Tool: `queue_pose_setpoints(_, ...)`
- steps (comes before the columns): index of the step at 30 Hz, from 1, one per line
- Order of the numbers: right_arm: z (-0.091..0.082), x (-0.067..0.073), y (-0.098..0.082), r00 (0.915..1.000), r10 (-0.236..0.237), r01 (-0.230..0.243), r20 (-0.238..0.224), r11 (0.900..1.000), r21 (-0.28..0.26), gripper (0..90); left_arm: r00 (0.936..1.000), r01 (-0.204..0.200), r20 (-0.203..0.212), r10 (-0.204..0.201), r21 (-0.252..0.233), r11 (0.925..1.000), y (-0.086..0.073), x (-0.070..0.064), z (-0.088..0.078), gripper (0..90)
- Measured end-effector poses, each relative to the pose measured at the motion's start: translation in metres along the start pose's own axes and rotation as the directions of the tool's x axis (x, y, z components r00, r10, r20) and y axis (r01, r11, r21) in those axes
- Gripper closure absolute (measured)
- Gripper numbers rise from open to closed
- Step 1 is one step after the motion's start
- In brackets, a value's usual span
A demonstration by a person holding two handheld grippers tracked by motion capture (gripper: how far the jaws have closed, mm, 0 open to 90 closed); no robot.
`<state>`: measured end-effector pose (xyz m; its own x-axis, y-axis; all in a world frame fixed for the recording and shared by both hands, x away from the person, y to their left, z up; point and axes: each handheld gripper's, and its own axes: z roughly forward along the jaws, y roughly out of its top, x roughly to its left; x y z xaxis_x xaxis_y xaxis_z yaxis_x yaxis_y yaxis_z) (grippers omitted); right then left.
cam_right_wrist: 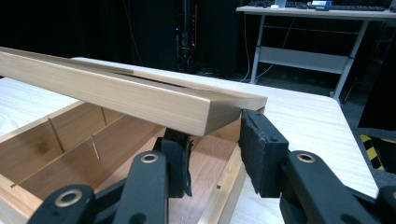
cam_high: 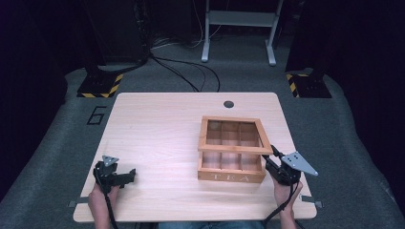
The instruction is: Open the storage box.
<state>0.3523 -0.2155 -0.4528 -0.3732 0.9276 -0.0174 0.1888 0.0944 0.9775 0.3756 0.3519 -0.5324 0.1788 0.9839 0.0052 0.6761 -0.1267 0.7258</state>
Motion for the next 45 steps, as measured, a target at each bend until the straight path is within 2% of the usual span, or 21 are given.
queue_pose_setpoints(12, 0.004, -0.003, 0.019, 0.9999, -0.003, 0.003, 0.010, 1.000, -0.002, 63.7, 1.0000, 0.001, 0.000, -0.001, -0.001, 1.0000, 0.000, 0.000, 0.000, 0.5)
queue_pose_setpoints(22, 0.010, -0.009, 0.041, 0.9999, 0.015, -0.015, -0.005, 1.000, 0.020, 63.5, 1.0000, 0.000, 0.000, 0.000, 0.000, 1.0000, 0.000, 0.000, 0.000, 0.5)
queue_pose_setpoints(31, 0.016, -0.013, 0.059, 0.9999, 0.013, -0.013, 0.001, 0.999, 0.040, 63.5, 1.0000, 0.001, 0.000, -0.001, 0.000, 1.0000, 0.000, 0.000, 0.000, 0.5)
queue_pose_setpoints(45, 0.029, -0.023, 0.078, 0.9996, 0.026, -0.026, -0.014, 0.999, 0.025, 63.1, 1.0000, 0.000, 0.000, 0.000, 0.002, 1.0000, 0.000, 0.000, 0.000, 0.5)
